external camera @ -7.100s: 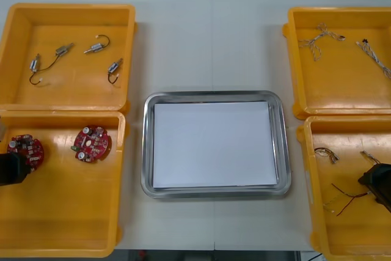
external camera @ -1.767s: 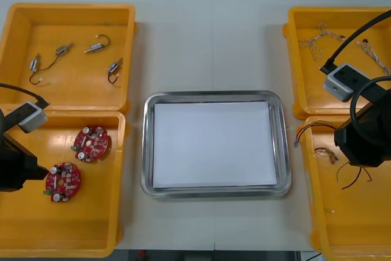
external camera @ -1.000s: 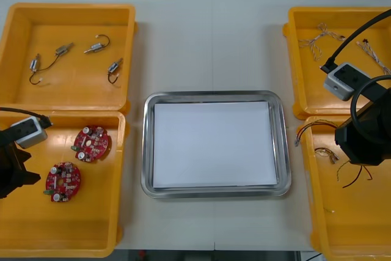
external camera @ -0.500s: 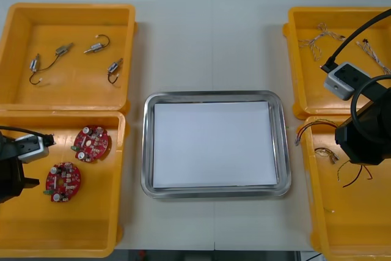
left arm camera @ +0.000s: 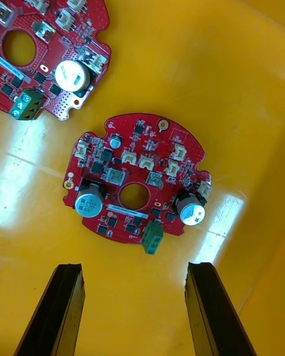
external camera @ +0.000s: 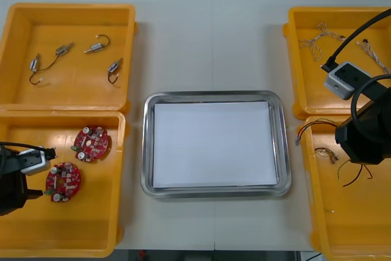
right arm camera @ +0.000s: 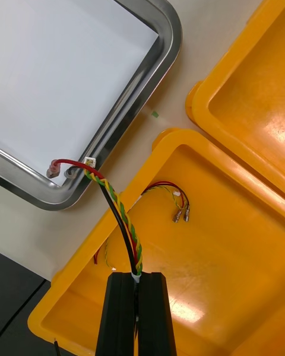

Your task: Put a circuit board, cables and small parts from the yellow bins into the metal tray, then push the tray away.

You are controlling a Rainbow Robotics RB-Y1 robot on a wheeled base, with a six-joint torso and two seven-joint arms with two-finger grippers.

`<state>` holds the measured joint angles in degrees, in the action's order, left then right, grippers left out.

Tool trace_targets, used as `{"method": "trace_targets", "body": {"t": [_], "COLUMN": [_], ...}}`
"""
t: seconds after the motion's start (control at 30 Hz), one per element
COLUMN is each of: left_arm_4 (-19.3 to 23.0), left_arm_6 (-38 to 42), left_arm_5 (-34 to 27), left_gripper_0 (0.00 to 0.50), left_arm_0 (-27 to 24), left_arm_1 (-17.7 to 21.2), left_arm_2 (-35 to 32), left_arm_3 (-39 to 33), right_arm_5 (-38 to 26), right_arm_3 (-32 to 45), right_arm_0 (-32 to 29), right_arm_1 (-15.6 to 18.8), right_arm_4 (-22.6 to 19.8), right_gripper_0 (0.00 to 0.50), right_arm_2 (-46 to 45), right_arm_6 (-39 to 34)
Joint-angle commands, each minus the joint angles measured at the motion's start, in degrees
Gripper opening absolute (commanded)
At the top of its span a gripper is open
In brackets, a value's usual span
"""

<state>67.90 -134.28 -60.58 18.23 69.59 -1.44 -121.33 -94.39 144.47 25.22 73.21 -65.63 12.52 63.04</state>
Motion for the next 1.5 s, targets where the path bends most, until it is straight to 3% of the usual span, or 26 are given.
{"method": "trace_targets", "body": {"t": [0.03, 0.67, 1.03, 1.5], "left_arm_4": [0.1, -0.4, 0.0, 0.5], "left_arm_6": [-7.8, -11.6, -13.8, -13.9], "left_arm_5": [3.5, 11.0, 13.6, 13.6], "left_gripper_0": [0.5, 0.5, 0.5, 0.5], "left_arm_0": [1.5, 0.8, -5.3, -8.6], "left_arm_1": [3.6, 7.8, 7.8, 7.5], "left_arm_2": [3.3, 9.4, 16.0, 18.8], "left_arm_3": [0.8, 2.5, 6.7, 7.6], "right_arm_5": [-0.2, -0.4, -0.5, -0.5], "right_arm_3": [-0.1, 0.0, 0.0, 0.0], "right_arm_0": [1.6, 1.6, 1.5, 1.5], "right_arm_1": [-0.1, -0.1, -0.1, -0.1], "right_arm_4": [0.6, 0.9, 0.9, 0.9], "right_gripper_0": [0.0, 0.0, 0.0, 0.0], "right_arm_2": [0.2, 0.0, 0.0, 0.0], "right_arm_6": [1.7, 1.7, 1.9, 2.0]}}
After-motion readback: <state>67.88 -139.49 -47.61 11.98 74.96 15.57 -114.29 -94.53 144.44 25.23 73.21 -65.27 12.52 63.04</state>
